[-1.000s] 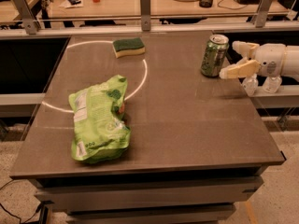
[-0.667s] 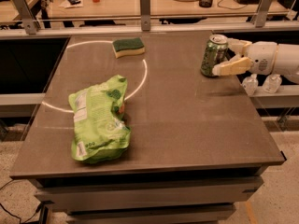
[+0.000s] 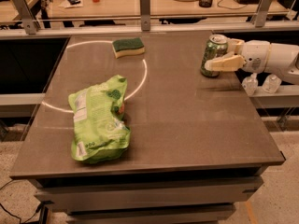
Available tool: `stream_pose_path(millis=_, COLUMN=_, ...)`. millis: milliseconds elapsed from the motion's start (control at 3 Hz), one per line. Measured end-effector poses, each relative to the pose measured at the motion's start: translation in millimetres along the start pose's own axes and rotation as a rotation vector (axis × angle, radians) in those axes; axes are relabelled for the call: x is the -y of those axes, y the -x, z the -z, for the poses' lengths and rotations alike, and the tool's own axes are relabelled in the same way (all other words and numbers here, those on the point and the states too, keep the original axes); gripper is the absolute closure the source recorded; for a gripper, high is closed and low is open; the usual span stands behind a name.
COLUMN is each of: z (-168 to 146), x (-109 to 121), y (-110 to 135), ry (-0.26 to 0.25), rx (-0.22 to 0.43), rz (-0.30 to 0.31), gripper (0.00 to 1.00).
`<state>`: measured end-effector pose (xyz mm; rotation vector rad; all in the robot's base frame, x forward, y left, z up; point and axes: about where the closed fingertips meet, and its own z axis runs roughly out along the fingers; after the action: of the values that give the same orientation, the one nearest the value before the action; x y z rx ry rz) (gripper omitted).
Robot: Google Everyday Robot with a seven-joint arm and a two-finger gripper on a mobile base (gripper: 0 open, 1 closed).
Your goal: Move green can near green rice chip bag
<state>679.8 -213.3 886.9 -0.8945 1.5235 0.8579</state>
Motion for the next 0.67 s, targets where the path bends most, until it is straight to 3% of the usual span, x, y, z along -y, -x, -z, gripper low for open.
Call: stream_pose_path(millis=667, z=-0.9, x=-2.2, y=2.8, ry=0.036, rx=0.004, rz=0.021, gripper=0.64)
